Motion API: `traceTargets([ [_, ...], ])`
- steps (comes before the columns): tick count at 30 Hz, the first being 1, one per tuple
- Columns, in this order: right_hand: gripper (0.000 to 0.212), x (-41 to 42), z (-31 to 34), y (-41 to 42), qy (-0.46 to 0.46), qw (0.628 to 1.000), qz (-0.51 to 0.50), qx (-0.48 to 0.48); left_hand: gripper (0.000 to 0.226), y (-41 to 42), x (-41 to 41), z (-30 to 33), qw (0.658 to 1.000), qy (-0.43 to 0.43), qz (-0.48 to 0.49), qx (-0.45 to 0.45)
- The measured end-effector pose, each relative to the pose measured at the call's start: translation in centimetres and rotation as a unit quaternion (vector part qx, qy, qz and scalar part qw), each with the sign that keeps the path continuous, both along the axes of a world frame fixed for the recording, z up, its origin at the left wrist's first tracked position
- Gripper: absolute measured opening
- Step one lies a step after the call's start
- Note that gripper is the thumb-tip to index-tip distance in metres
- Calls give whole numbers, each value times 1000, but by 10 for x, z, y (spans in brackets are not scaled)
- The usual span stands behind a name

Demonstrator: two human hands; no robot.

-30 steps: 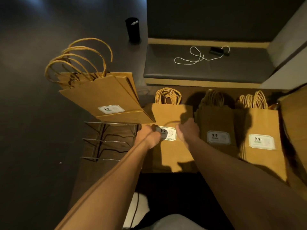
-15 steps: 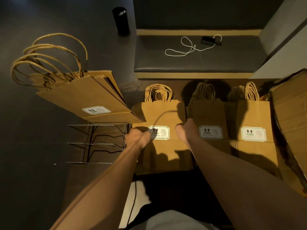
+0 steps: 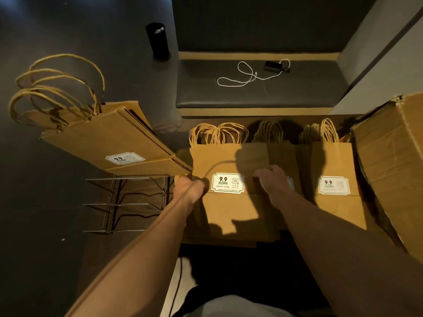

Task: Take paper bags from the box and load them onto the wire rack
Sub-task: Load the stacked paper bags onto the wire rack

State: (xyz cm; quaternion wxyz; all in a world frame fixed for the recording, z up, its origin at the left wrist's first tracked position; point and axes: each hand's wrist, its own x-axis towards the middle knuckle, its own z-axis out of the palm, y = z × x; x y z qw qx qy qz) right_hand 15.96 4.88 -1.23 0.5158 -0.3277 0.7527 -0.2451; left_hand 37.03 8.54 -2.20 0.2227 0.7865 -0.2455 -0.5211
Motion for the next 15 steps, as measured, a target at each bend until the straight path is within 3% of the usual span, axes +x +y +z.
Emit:
traceTargets([
  [5, 42, -15, 14, 1, -49, 995, -59, -58, 36, -11, -14, 22, 986, 114, 36, -116],
  [10, 37, -21, 33, -1, -177, 974, -93, -105, 23, -20, -10, 52, 956, 197, 59, -209],
  [15, 41, -18, 55, -14, -284, 950, -79, -108, 21, -25, 8, 84, 941, 204, 51, -264],
])
